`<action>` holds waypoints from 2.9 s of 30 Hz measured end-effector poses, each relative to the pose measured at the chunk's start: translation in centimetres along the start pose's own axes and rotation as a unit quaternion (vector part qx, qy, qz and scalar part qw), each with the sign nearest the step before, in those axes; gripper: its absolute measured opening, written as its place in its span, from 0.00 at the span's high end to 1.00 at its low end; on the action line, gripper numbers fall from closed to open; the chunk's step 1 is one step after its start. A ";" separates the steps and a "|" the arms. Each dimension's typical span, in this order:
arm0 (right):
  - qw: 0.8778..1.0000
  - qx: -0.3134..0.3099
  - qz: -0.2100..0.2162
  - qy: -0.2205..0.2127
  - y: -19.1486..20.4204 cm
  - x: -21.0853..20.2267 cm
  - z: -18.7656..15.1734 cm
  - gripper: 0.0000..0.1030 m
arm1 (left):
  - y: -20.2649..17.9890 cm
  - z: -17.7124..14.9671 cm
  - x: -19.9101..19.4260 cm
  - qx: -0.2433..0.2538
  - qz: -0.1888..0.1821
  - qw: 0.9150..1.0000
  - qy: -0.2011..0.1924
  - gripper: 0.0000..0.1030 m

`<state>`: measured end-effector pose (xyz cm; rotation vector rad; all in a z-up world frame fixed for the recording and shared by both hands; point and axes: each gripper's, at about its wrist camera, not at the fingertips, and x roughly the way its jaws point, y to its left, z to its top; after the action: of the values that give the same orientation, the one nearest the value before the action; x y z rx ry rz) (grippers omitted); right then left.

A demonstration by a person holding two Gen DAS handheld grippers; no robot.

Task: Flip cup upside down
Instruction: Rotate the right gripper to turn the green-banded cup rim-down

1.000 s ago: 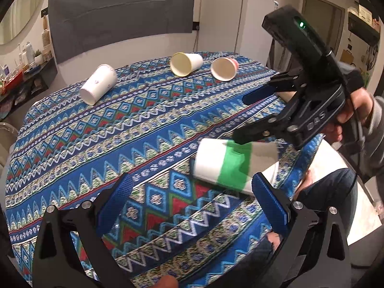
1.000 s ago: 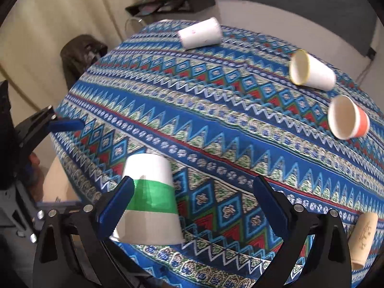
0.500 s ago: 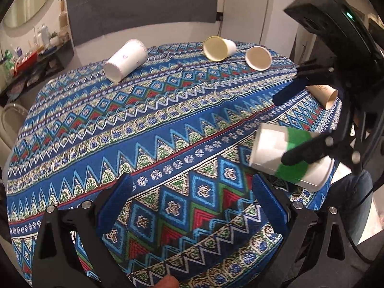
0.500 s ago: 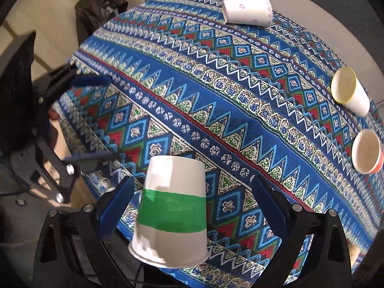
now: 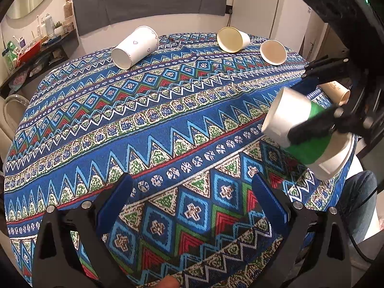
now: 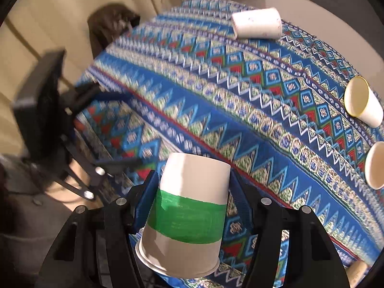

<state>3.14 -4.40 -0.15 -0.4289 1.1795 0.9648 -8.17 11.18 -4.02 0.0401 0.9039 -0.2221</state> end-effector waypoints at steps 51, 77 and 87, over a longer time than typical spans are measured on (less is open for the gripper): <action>0.908 -0.088 -0.289 -0.290 -1.0 1.3 -1.4 0.45 | -0.7 2.6 2.0 -0.062 -0.004 0.998 -0.006 0.06; 0.994 0.051 -0.100 0.004 -9.1 1.1 4.8 0.34 | -2.0 3.0 1.6 -0.045 -0.027 0.998 -0.016 0.06; 0.993 0.045 -0.083 0.074 -9.7 3.9 6.1 0.48 | -1.2 3.6 3.2 -0.036 -0.035 0.999 -0.005 0.06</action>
<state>14.81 -3.69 -3.32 -0.5247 1.2939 0.7437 -3.68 8.97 -4.24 -0.0584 0.9035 -0.2543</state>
